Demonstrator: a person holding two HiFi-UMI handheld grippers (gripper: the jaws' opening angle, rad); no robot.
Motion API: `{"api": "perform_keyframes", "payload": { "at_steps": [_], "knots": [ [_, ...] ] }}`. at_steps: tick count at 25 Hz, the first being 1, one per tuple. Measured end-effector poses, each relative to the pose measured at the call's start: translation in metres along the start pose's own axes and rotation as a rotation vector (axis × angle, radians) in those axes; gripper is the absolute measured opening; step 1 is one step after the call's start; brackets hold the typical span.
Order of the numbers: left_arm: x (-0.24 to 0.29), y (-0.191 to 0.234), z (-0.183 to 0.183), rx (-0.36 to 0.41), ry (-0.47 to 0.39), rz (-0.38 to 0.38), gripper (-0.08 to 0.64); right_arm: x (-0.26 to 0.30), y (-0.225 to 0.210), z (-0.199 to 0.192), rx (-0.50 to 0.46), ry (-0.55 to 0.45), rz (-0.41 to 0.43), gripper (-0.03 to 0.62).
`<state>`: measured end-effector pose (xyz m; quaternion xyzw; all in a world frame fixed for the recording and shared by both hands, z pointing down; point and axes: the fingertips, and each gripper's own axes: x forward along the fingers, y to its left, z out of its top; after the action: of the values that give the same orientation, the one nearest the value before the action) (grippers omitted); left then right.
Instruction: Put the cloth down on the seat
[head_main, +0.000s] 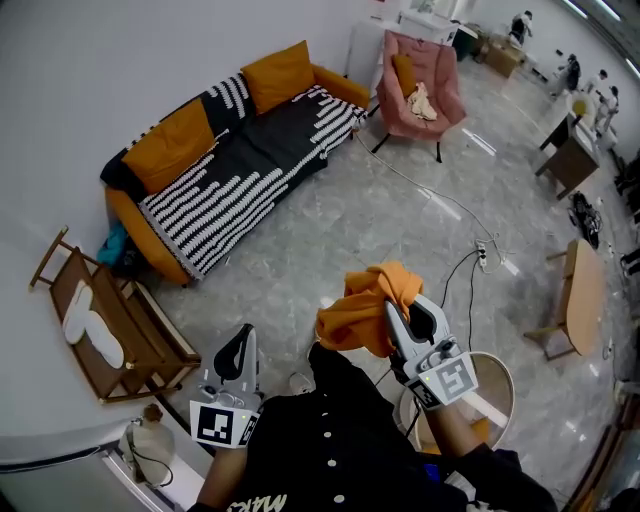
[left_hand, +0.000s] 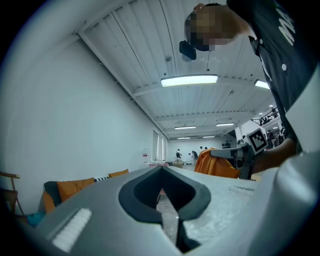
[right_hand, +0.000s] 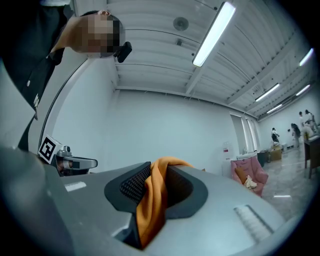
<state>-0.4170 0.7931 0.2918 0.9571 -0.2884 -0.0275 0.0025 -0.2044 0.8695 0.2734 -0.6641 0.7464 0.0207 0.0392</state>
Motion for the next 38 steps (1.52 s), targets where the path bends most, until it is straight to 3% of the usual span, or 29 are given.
{"api": "perform_keyframes", "payload": {
  "at_steps": [10,17,38],
  "knots": [
    [0.03,0.008,0.002,-0.044,-0.013,-0.03,0.0,0.013,-0.019,-0.009,-0.007,0.026,-0.023,0.109],
    [0.055,0.03,-0.005,-0.051,-0.001,0.002,0.0,0.04,-0.04,-0.015,0.0,0.029,-0.017,0.109],
    [0.208,0.097,0.003,-0.024,-0.004,-0.009,0.0,0.172,-0.142,-0.009,-0.004,0.007,-0.005,0.109]
  ]
}}
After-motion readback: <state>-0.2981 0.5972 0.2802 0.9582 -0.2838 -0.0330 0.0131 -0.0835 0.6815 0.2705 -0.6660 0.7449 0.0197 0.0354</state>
